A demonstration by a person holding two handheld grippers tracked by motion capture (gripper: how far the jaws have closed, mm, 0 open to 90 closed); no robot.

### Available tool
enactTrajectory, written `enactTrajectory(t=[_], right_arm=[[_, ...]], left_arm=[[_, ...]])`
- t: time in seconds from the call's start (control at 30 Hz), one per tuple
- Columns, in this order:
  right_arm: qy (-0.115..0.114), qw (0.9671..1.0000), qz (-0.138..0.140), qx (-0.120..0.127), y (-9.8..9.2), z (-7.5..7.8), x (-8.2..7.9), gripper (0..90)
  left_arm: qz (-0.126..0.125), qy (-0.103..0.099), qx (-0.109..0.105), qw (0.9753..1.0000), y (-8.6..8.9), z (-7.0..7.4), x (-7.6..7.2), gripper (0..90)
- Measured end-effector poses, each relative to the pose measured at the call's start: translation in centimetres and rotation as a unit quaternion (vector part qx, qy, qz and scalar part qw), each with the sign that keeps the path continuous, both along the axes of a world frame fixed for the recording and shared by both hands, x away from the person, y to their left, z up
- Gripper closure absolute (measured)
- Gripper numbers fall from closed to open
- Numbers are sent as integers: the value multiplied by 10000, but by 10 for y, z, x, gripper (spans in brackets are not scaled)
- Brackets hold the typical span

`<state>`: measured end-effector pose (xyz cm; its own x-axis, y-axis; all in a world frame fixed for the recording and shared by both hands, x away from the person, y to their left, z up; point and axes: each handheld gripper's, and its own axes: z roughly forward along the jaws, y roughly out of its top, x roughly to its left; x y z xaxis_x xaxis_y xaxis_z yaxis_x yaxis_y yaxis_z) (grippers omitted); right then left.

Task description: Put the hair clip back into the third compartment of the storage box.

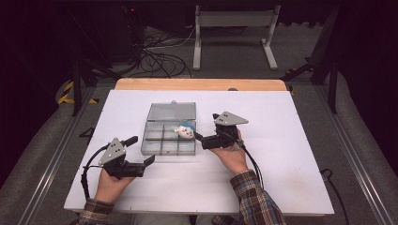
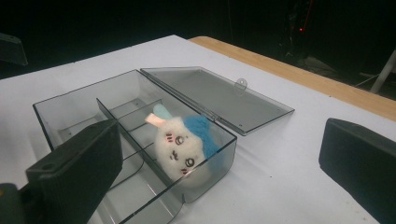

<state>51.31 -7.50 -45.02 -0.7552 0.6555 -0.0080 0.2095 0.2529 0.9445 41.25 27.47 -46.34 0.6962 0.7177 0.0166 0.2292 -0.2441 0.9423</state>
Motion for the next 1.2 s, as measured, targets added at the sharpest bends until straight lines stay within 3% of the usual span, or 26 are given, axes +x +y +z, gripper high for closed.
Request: enactTrajectory(t=[0.37,0.77,1.2], right_arm=[[-6,10000,-59,33,-11,-1,-5,2],[-13,9994,-172,285,-30,-1,-15,3],[-67,9991,-260,338,-51,1,-23,3]], left_arm=[[40,-26,-10,10000,1,0,0,50],[115,-115,-7,9999,1,2,-2,53],[100,-77,-37,9999,1,1,-2,53]])
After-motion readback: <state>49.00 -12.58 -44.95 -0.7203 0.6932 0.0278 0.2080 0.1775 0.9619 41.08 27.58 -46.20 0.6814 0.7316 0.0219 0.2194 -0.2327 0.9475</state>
